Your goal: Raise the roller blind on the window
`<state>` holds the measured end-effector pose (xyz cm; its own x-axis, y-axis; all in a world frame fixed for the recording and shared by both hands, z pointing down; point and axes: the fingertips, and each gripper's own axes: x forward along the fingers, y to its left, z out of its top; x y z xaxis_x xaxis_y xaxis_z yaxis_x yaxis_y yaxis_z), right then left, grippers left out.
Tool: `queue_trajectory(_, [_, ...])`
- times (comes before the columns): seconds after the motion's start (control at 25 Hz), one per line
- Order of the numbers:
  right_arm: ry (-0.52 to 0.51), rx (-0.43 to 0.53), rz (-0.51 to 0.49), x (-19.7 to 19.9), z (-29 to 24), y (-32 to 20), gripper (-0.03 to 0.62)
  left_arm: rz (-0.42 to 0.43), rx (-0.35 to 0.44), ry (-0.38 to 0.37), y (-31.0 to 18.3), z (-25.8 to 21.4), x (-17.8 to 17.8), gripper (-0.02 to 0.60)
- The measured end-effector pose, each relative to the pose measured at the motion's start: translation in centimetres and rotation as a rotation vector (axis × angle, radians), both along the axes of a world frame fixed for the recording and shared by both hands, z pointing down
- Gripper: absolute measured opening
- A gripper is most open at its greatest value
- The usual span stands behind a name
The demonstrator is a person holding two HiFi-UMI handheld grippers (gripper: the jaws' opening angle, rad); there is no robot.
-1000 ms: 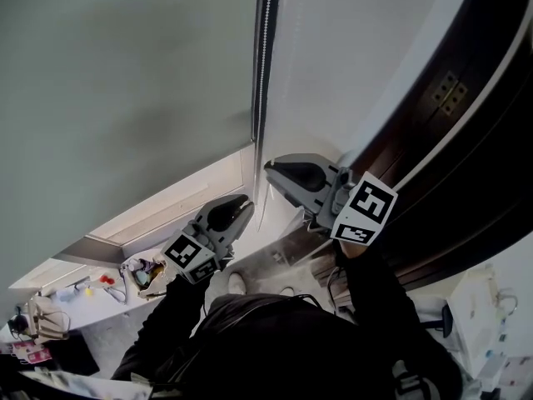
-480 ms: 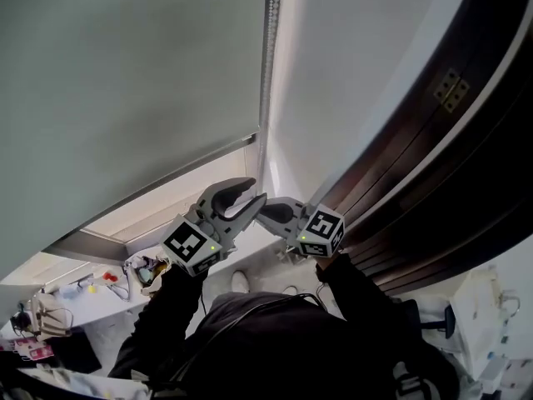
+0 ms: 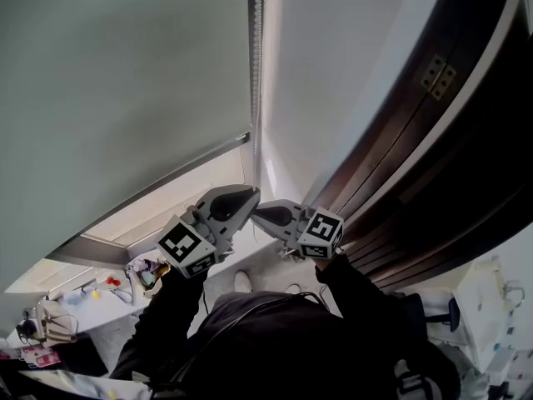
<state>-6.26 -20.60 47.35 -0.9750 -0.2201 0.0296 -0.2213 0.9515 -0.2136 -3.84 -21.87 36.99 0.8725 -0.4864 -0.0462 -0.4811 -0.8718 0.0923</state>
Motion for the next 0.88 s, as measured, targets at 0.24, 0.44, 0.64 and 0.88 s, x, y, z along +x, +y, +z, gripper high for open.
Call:
queue_trajectory(0.24, [0.012, 0.035, -0.038, 1.2, -0.2, 0.5, 0.016, 0.001, -0.01, 0.056, -0.1, 0.0, -0.1, 0.006])
queue_trajectory(0.44, [-0.061, 0.028, -0.032, 3.7, -5.3, -0.2, 0.187, -0.005, -0.036, 0.055, 0.2, 3.1, -0.4, 0.006])
queue_trajectory(0.64, [-0.16, 0.126, -0.011, 4.7, -13.4, -0.6, 0.205, 0.007, -0.095, 0.024, 1.1, 9.9, 0.7, 0.006])
queue_trajectory(0.88, [-0.141, 0.18, -0.018, 3.2, -16.7, -1.3, 0.197, 0.043, -0.201, -0.051, 3.6, 18.8, 3.0, 0.006])
